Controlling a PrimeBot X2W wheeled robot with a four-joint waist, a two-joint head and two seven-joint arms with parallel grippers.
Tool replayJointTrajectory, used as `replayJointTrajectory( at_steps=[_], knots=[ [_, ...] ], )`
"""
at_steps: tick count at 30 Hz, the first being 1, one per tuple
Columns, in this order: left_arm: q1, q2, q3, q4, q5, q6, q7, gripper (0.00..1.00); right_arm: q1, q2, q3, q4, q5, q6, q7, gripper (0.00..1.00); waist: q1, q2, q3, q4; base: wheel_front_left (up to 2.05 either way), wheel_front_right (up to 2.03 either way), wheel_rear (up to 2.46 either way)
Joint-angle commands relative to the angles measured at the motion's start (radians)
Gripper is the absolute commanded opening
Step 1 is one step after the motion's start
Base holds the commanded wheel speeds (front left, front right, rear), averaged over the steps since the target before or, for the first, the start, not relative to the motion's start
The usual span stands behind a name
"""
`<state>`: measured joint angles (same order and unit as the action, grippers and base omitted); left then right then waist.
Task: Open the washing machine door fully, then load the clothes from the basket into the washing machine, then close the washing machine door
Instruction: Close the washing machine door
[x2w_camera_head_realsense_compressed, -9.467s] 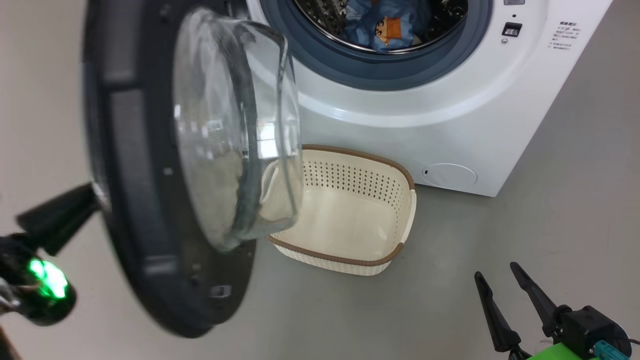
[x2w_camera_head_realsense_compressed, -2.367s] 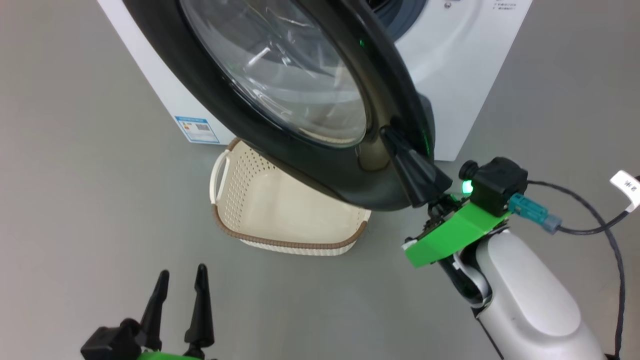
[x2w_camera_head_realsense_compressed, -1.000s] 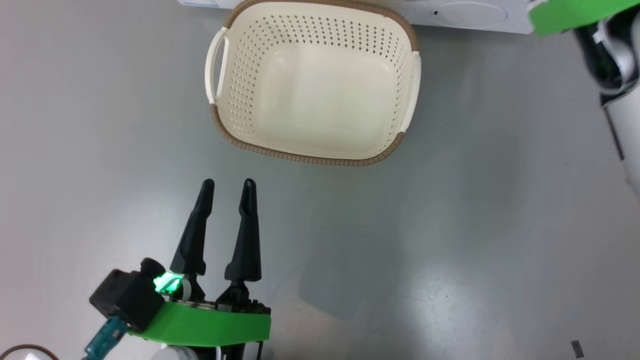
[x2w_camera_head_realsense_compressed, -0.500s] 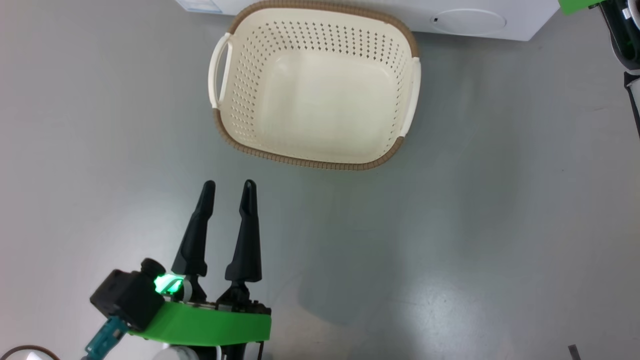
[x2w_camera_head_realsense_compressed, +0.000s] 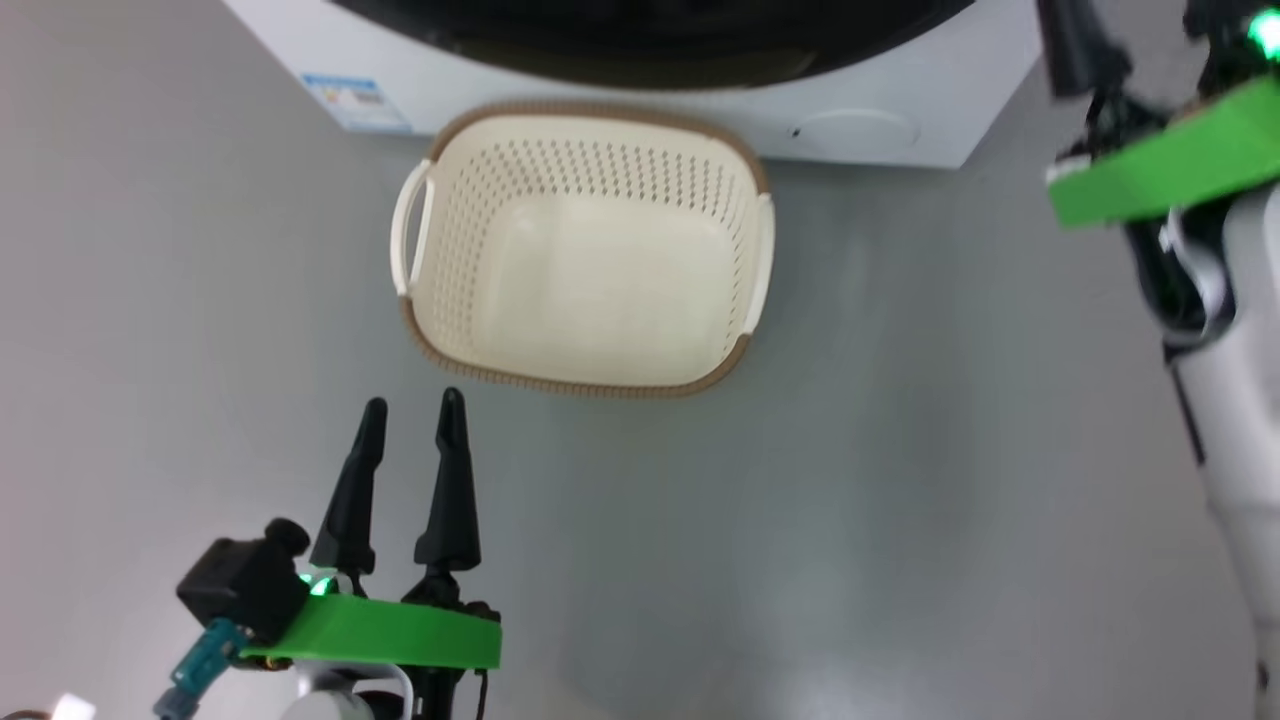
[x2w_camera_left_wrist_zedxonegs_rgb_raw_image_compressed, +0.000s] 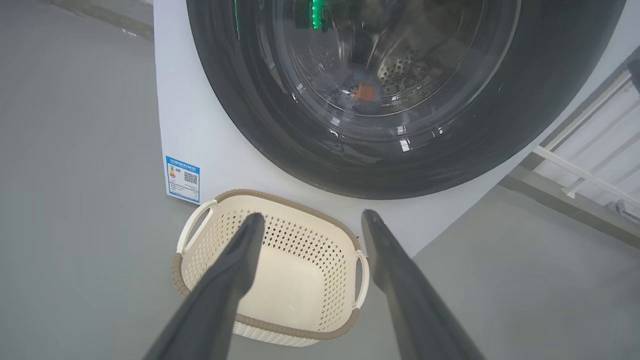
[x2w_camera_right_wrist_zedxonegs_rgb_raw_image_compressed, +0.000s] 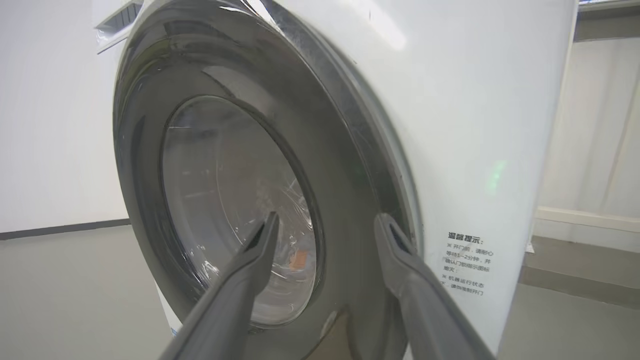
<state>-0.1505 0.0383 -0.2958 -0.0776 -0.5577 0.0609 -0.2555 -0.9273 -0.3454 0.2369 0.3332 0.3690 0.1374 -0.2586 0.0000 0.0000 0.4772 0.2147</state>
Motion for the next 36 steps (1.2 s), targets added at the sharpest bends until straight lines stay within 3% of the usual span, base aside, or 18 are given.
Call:
replayJointTrajectory(
  at_steps=[1,10,21,36],
  knots=[
    [0.007,0.012,0.038,-0.001,0.025,-0.010,-0.006,1.00,0.064,0.023,-0.010,-0.049,-0.004,-0.007,-0.003,1.00,0.0000,0.0000,-0.077,-0.050,0.00,0.00,0.00],
    [0.051,0.012,0.097,0.066,0.086,-0.039,-0.006,1.00,0.392,0.085,-0.107,-0.210,-0.041,-0.007,-0.003,1.00,0.0000,0.0000,-0.240,-0.133,0.00,0.00,0.00],
    [0.119,0.012,0.136,0.139,0.133,-0.053,-0.006,1.00,0.732,0.089,-0.166,-0.335,-0.076,-0.007,-0.003,1.00,0.0000,0.0000,-0.390,-0.174,0.00,0.00,0.00],
    [0.169,0.012,0.169,0.169,0.160,-0.085,-0.006,1.00,0.982,0.179,-0.250,-0.405,-0.149,-0.007,-0.003,1.00,0.0000,0.0000,-0.488,-0.233,0.00,0.00,0.00]
  ],
)
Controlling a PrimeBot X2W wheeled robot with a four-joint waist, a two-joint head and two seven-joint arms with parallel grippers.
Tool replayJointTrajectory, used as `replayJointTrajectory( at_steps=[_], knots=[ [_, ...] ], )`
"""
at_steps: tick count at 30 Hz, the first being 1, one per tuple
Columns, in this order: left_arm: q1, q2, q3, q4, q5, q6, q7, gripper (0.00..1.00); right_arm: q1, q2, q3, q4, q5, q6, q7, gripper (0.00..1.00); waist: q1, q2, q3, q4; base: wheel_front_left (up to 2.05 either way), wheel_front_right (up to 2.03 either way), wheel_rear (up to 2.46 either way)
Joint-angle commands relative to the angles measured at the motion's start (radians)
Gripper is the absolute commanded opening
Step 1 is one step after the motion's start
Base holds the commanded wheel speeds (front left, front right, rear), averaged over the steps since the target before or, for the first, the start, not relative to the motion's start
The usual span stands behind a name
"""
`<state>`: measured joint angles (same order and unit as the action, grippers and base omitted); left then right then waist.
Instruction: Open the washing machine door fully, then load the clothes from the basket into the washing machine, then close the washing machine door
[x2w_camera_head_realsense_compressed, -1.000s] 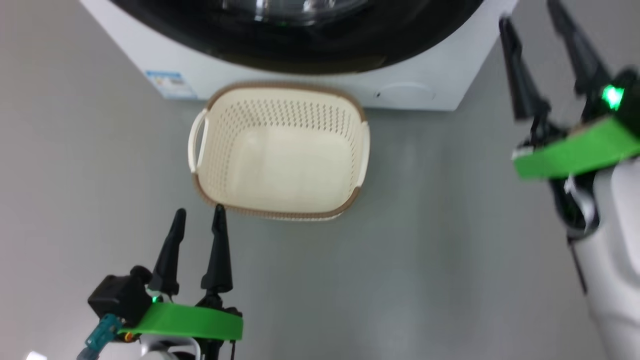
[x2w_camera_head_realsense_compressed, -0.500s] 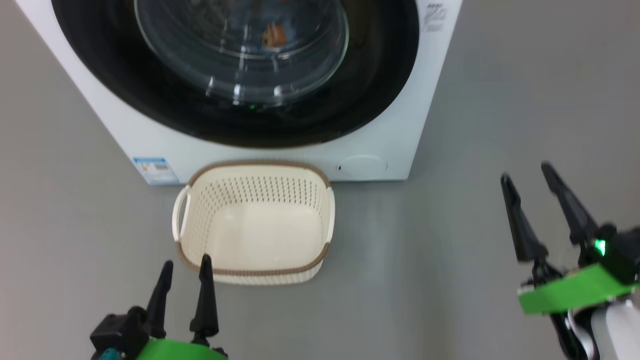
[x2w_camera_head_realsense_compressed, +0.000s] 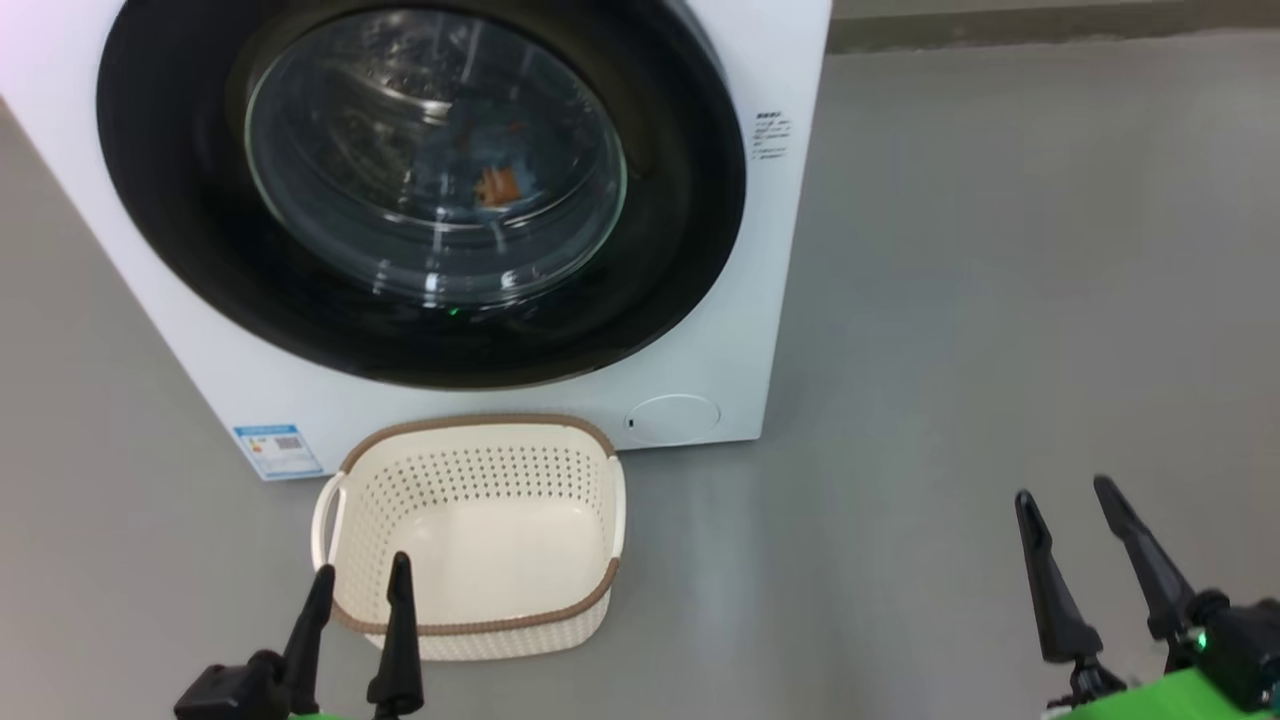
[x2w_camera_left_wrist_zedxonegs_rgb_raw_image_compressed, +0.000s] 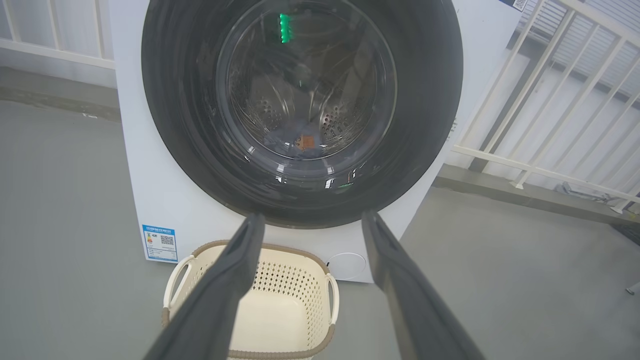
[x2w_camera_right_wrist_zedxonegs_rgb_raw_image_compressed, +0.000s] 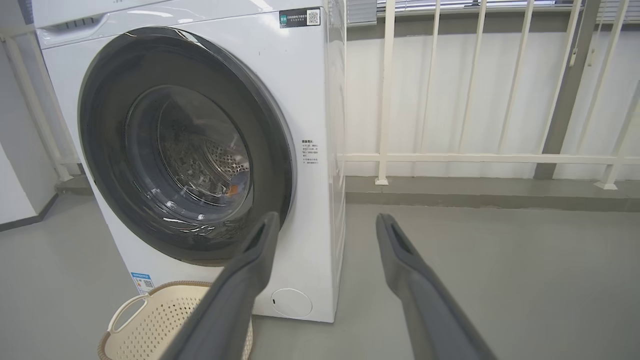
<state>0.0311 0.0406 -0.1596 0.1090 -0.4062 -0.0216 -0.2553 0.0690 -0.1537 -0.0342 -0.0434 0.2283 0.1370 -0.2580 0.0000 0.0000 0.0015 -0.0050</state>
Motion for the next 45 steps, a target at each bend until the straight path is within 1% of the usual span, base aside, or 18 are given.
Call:
replayJointTrajectory(
  at_steps=[1,6,13,19,27,39,42,43,45],
  knots=[
    [-0.010,0.010,0.037,-0.016,0.010,-0.003,-0.006,1.00,-0.004,-0.006,0.017,-0.028,-0.009,-0.006,-0.004,1.00,0.0000,0.0000,-0.016,-0.018,0.00,0.00,0.00],
    [-0.003,0.010,0.053,-0.014,0.017,-0.006,-0.006,1.00,0.027,0.023,0.002,-0.038,-0.026,-0.006,-0.004,1.00,0.0000,0.0000,-0.025,-0.035,0.00,0.00,0.00],
    [0.005,0.010,0.058,-0.012,0.028,-0.019,-0.006,1.00,0.051,0.041,-0.016,-0.052,-0.054,-0.006,-0.004,1.00,0.0000,0.0000,-0.030,-0.045,0.00,0.00,0.00],
    [0.009,0.010,0.071,-0.012,0.034,-0.022,-0.006,1.00,0.054,0.049,-0.026,-0.055,-0.057,-0.006,-0.004,1.00,0.0000,0.0000,-0.028,-0.048,0.00,0.00,0.00],
    [0.005,0.010,0.077,-0.011,0.034,-0.019,-0.006,1.00,0.042,0.040,-0.016,-0.047,-0.058,-0.006,-0.004,1.00,0.0000,0.0000,-0.026,-0.032,0.00,0.00,0.00],
    [0.008,0.010,0.086,-0.020,0.043,-0.019,-0.006,1.00,0.038,0.042,-0.006,-0.043,-0.054,-0.006,-0.004,1.00,0.0000,0.0000,-0.026,-0.004,0.00,0.00,0.00],
    [0.007,0.010,0.081,-0.024,0.061,-0.029,-0.006,1.00,0.037,0.043,-0.004,-0.044,-0.053,-0.006,-0.004,1.00,0.0000,0.0000,-0.026,0.000,0.00,0.00,0.00],
    [0.033,-0.001,0.048,0.008,0.050,-0.027,0.000,0.00,0.069,0.057,-0.032,-0.016,-0.050,0.000,0.001,0.00,0.0000,0.0000,-0.026,0.000,0.00,0.00,0.00],
    [0.038,-0.005,0.045,0.028,0.047,-0.027,0.001,0.00,0.074,0.061,-0.030,0.006,-0.047,0.001,0.001,0.00,0.0000,0.0000,-0.026,0.000,0.00,0.00,0.00]
  ],
)
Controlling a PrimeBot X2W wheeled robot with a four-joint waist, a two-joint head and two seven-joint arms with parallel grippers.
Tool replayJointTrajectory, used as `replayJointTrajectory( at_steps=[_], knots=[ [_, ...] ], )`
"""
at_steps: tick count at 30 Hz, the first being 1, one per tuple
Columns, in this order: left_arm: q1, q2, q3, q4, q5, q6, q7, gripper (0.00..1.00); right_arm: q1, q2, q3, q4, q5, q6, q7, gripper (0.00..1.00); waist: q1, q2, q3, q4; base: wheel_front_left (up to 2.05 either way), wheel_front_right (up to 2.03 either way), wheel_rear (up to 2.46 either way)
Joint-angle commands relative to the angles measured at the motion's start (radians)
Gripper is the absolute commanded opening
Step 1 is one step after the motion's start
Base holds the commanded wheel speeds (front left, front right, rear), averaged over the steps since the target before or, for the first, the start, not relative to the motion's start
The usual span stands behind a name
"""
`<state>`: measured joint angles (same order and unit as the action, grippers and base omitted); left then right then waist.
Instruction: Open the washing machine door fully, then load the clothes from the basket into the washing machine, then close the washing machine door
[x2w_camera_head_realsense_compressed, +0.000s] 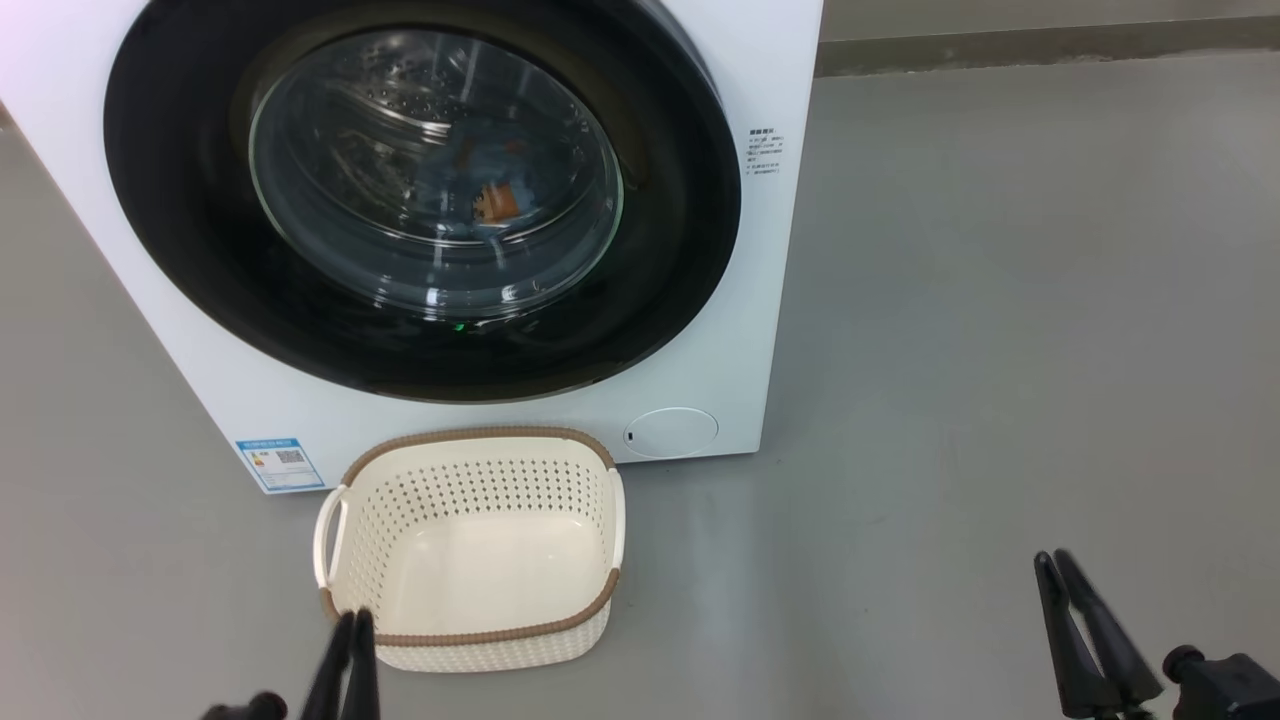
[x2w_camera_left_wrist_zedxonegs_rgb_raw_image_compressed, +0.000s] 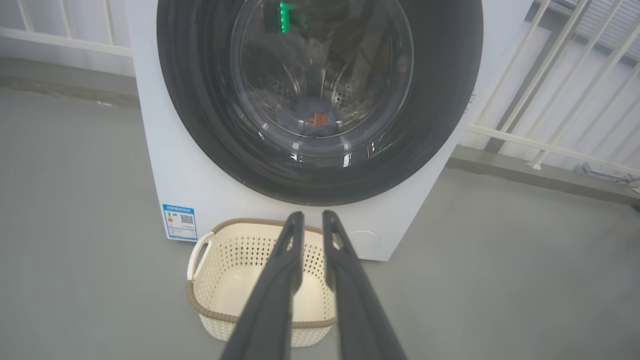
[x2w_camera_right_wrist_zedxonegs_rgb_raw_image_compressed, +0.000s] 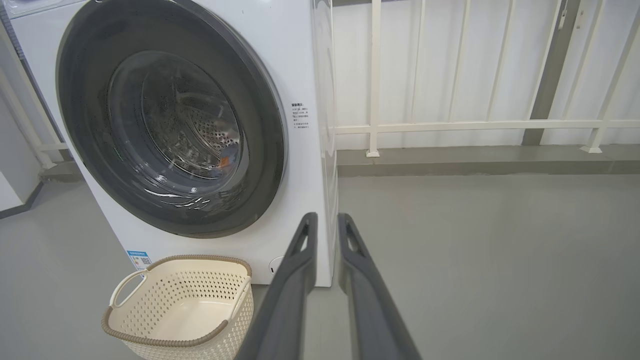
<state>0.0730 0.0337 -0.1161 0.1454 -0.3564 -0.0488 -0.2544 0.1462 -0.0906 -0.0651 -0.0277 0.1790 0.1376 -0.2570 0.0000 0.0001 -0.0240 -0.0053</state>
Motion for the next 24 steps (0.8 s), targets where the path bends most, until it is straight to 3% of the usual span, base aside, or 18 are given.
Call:
replayJointTrajectory(
  at_steps=[1,10,14,24],
  knots=[
    [0.003,-0.002,-0.001,0.006,-0.001,0.000,0.001,0.00,0.001,0.002,0.000,0.008,0.002,0.000,0.000,0.00,0.0000,-0.0001,0.000,0.000,0.00,0.00,0.00],
    [0.009,-0.004,0.008,0.034,-0.072,-0.005,0.020,0.00,-0.009,0.005,0.003,0.049,0.085,0.000,0.017,0.00,0.0023,-0.0001,-0.001,0.000,0.00,0.00,0.00],
    [0.002,-0.003,0.014,0.037,-0.113,-0.007,0.031,0.00,-0.018,0.004,0.004,0.057,0.134,-0.001,0.026,0.00,0.0002,-0.0001,0.002,0.001,0.00,0.00,0.00],
    [-0.015,0.000,0.032,0.044,-0.214,-0.014,0.060,0.00,-0.039,0.002,0.006,0.077,0.253,-0.001,0.051,0.00,0.0000,-0.0001,0.005,0.001,0.00,0.00,0.00]
  ],
)
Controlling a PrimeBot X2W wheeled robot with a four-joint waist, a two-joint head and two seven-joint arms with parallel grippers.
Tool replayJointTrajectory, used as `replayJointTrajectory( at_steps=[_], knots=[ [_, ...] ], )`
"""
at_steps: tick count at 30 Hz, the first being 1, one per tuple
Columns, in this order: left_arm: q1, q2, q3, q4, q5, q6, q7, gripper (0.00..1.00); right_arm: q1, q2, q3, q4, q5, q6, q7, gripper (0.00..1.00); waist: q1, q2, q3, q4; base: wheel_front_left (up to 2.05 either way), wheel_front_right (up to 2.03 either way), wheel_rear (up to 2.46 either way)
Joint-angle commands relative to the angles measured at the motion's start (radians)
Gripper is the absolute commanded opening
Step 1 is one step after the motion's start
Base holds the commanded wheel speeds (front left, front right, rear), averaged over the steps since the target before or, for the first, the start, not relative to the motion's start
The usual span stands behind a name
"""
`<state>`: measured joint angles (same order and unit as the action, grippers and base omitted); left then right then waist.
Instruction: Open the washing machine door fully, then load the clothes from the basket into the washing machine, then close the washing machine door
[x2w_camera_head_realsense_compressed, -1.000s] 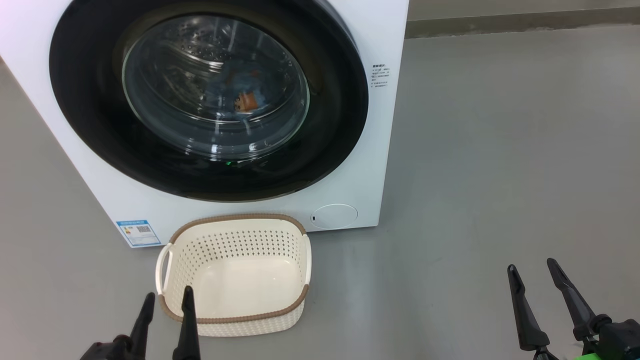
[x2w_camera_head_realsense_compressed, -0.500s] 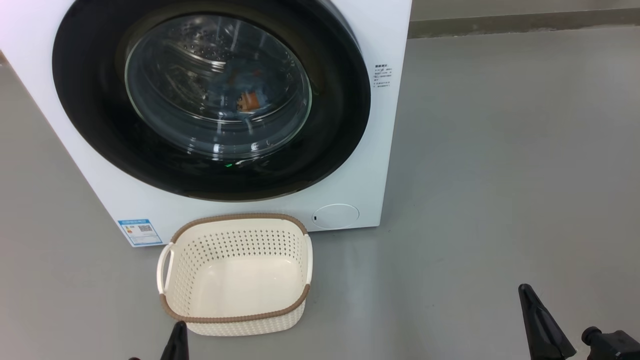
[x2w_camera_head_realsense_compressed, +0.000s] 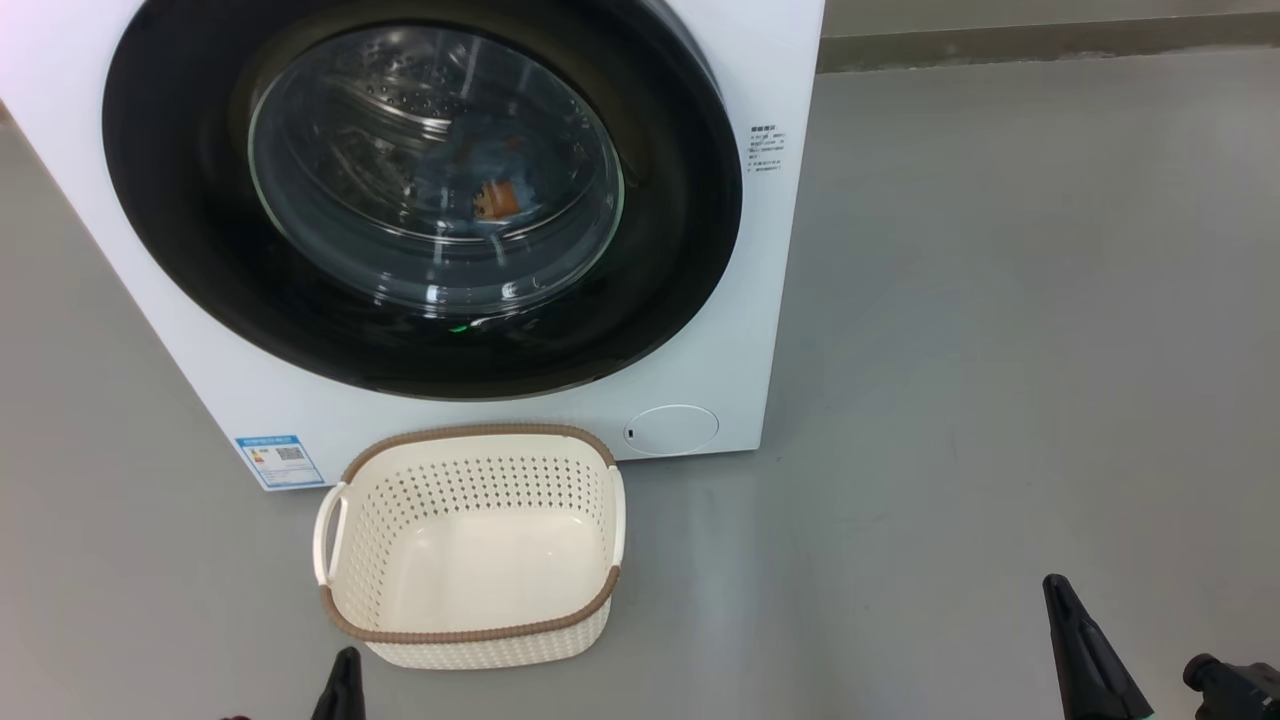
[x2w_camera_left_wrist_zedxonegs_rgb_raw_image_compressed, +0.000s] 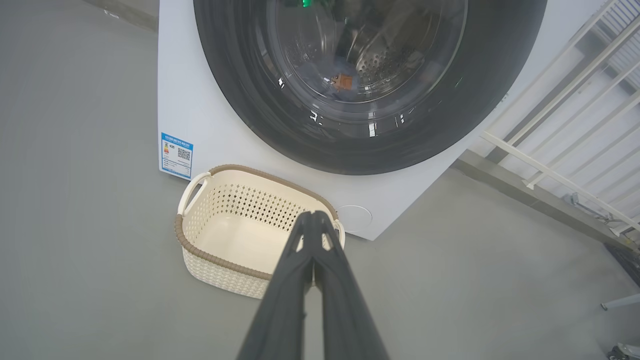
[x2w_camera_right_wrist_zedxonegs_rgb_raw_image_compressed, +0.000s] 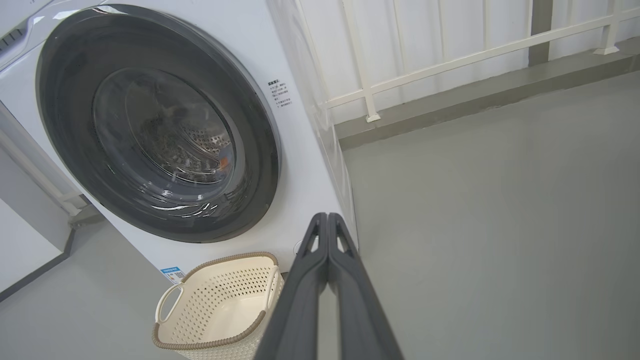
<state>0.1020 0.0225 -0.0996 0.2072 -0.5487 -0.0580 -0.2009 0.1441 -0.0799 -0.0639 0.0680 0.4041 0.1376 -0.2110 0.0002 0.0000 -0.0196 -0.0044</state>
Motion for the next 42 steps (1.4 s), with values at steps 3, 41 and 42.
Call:
replayJointTrajectory(
  at_steps=[3,41,42],
  knots=[
    [-0.049,0.012,0.021,-0.016,-0.052,-0.007,0.015,0.00,-0.043,-0.009,0.005,-0.013,0.064,-0.001,0.013,0.00,-0.0002,0.0000,0.001,0.000,0.00,0.00,0.00],
    [-0.109,0.020,0.090,0.004,-0.434,-0.031,0.125,0.00,-0.120,-0.007,0.001,0.057,0.507,-0.003,0.116,0.00,-0.0002,0.0000,0.009,0.002,0.00,0.00,0.00],
    [-0.111,0.020,0.092,0.005,-0.444,-0.032,0.128,0.00,-0.122,-0.006,0.001,0.059,0.518,-0.003,0.119,0.00,-0.0002,0.0000,0.009,0.002,0.00,0.00,0.00]
  ],
)
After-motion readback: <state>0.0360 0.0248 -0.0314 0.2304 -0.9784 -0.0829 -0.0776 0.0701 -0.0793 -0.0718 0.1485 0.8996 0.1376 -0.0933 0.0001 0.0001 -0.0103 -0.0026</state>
